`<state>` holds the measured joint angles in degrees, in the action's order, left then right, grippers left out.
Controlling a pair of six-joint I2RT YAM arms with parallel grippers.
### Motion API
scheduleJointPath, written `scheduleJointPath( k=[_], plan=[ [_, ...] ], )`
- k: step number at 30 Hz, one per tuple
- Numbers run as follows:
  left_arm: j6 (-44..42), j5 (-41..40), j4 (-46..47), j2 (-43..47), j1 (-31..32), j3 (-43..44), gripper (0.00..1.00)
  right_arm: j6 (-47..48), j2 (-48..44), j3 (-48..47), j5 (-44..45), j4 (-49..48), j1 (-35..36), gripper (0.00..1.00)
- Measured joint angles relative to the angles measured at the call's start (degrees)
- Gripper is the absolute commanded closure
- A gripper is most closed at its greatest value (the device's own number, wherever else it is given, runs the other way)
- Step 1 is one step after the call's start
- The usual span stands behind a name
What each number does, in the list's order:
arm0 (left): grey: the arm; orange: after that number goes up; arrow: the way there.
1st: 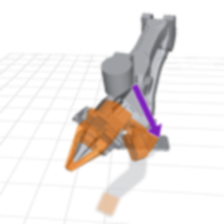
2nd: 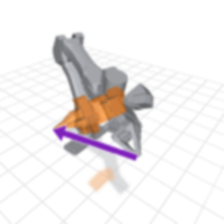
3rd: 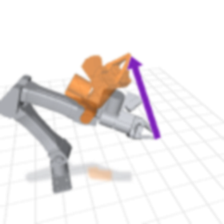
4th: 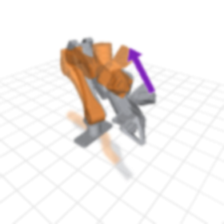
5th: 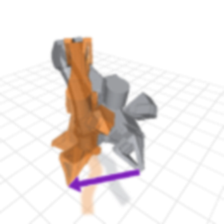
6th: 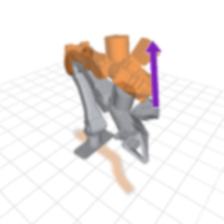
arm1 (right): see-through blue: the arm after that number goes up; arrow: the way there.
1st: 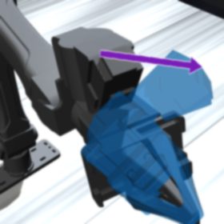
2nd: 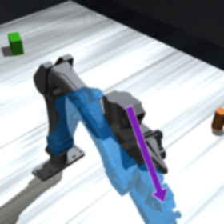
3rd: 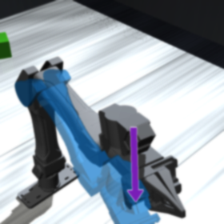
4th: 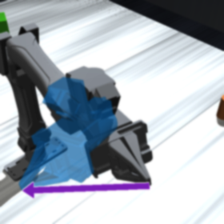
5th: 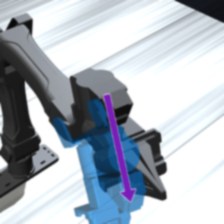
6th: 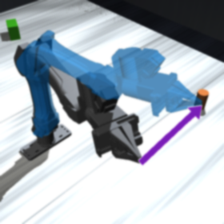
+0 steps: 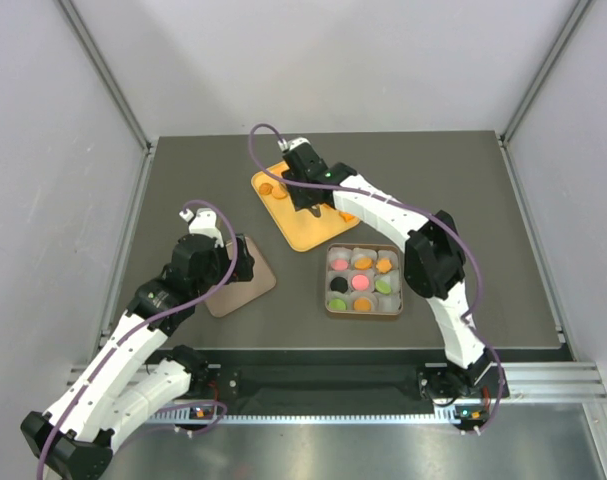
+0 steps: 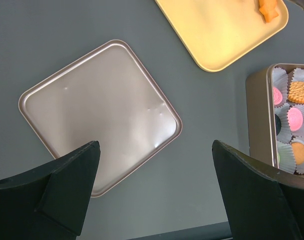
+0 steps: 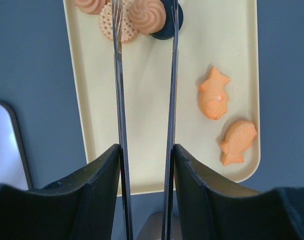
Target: Pack the cookies
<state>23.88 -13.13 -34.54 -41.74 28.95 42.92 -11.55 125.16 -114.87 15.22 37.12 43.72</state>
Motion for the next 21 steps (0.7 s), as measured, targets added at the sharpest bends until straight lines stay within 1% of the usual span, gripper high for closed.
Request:
scheduleJointPath(
  k=[11,21],
  plan=[
    [0.0,0.0,0.0,0.0,0.0,0.0,0.01,0.0,0.6,-0.4,-0.1,0.4,0.0,0.56],
    [0.0,0.0,0.0,0.0,0.0,0.0,0.01,-0.4,0.6,-2.3,-1.1,2.8,0.0,0.62]
  ],
)
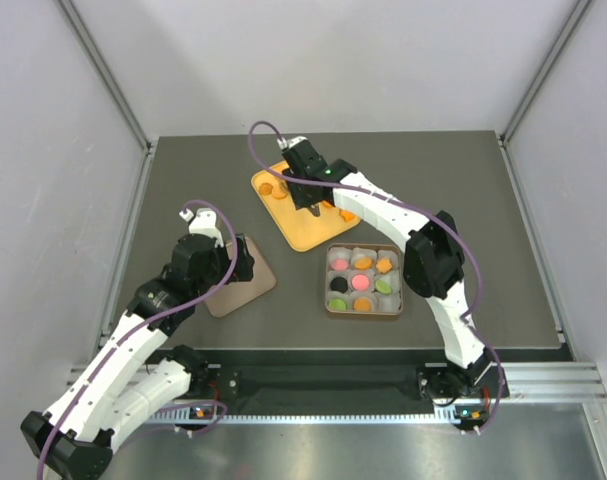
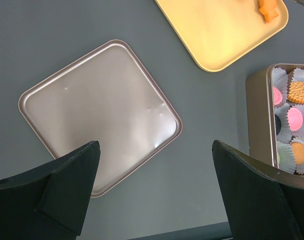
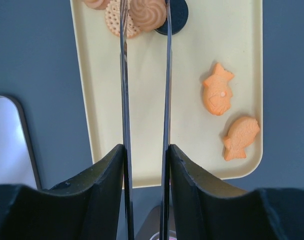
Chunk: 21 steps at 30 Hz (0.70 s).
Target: Pack the cookies
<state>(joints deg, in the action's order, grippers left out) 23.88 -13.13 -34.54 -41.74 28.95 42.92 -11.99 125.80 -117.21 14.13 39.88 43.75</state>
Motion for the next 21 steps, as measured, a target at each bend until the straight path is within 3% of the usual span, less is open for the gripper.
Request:
scheduleJointPath(
  k=[16,21],
  plan=[
    [0.0,0.0,0.0,0.0,0.0,0.0,0.01,-0.1,-0.4,-1.4,-0.4,2.2,0.0,0.64],
    [0.0,0.0,0.0,0.1,0.0,0.0,0.01,-0.2,-4.4,0.1,-0.5,3.0,0.0,0.64]
  ],
)
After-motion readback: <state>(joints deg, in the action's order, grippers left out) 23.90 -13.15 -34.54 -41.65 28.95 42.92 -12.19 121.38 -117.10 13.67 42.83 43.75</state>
